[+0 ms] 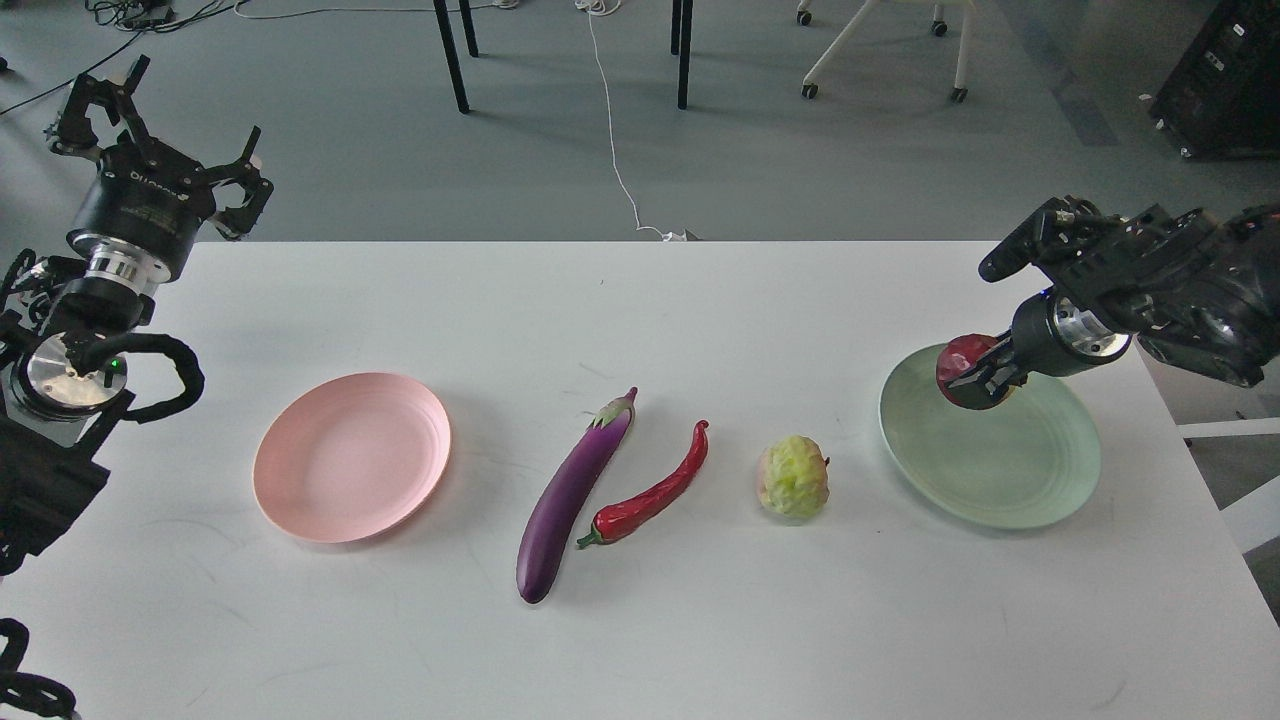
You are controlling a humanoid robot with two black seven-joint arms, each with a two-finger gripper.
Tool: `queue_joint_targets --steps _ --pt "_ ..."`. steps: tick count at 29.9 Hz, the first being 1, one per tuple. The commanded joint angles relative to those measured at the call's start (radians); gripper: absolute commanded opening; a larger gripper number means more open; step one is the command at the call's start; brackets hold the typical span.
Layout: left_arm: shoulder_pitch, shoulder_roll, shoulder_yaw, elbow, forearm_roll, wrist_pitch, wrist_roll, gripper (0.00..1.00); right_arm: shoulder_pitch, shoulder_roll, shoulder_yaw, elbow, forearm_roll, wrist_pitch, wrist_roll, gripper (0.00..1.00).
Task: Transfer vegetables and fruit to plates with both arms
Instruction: 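Reach the right gripper to the green guava and grasp it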
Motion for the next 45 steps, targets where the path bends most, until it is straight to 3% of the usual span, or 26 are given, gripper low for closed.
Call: queue_joint_targets --steps 1,3,4,16,20,24,41,43,45 --pt "0.000 0.001 0.000 0.000 0.000 0.000 -0.002 0.98 -0.023 -0.006 0.011 -0.016 0.004 -0.005 -0.015 0.80" --pt "-0.001 0.003 0.000 0.000 0.001 0.000 -0.002 0.98 -0.023 -0.014 0.028 -0.032 0.009 -0.006 -0.015 0.94" --pt "-0.001 0.004 0.000 0.000 0.001 0.000 0.000 0.98 -0.023 -0.017 0.043 -0.033 0.009 -0.006 -0.015 0.95" --pt "-0.003 0.004 0.000 0.000 0.003 0.000 0.000 0.98 0.058 -0.014 0.152 -0.010 0.017 -0.002 -0.008 0.97" --pt "-0.003 0.004 0.000 0.000 0.003 0.000 0.003 0.98 0.133 -0.012 0.265 0.137 0.015 0.009 -0.011 0.97" --pt "-0.003 0.004 0.000 0.000 0.005 0.000 0.003 0.98 0.190 0.058 0.261 0.284 0.012 0.009 -0.015 0.97" --pt "0.000 0.030 0.004 0.002 0.005 0.000 0.000 0.98 0.102 0.290 0.137 0.294 0.055 -0.005 -0.015 0.94" --pt "0.000 0.041 0.004 0.002 0.005 0.000 0.000 0.98 0.099 0.298 0.115 0.291 0.057 -0.005 -0.015 0.90" --pt "0.000 0.049 0.004 0.002 0.005 0.000 -0.002 0.98 0.108 0.298 0.112 0.297 0.060 -0.003 -0.011 0.79"
